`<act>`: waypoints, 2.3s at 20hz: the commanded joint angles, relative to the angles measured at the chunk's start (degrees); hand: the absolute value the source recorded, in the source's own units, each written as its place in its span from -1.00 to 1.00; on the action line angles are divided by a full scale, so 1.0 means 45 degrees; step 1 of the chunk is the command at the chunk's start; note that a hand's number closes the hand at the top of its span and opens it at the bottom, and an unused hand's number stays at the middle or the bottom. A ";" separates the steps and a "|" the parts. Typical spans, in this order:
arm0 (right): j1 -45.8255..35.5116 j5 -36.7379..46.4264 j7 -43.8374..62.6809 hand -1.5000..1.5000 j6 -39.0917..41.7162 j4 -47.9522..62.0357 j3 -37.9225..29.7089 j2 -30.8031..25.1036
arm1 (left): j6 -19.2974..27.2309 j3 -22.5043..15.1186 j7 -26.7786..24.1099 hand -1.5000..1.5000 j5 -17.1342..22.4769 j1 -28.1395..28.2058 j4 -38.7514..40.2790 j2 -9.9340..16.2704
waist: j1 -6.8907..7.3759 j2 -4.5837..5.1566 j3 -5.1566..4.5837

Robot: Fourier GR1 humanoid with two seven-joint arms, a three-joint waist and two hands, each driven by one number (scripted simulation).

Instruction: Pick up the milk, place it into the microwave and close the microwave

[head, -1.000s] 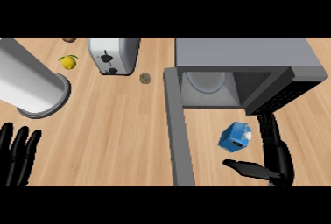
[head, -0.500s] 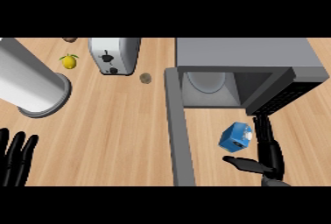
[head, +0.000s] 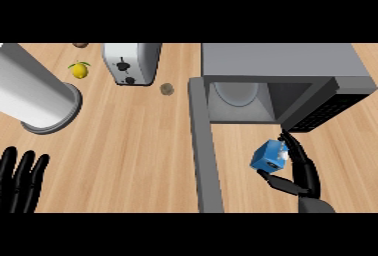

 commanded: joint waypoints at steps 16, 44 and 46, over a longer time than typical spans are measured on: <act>0.1803 0.0784 -0.2132 1.00 0.1669 -0.2269 0.2084 0.0802 | -0.0229 0.0814 0.0030 -1.00 0.1034 0.0792 -0.0360 0.0221 | -0.0172 -0.0060 -0.0021; -0.4026 0.2566 0.5999 1.00 -0.4491 -0.3573 0.2245 0.1469 | -0.2061 0.3540 -0.1563 -1.00 0.3005 0.0565 0.1803 0.0797 | 0.0094 0.0014 -0.0020; -0.5143 0.2486 0.5053 1.00 -0.4343 -0.1633 0.1630 0.1098 | -0.1215 0.2652 0.0195 -1.00 0.2322 0.0083 0.0487 0.0508 | 0.0091 0.0047 0.0001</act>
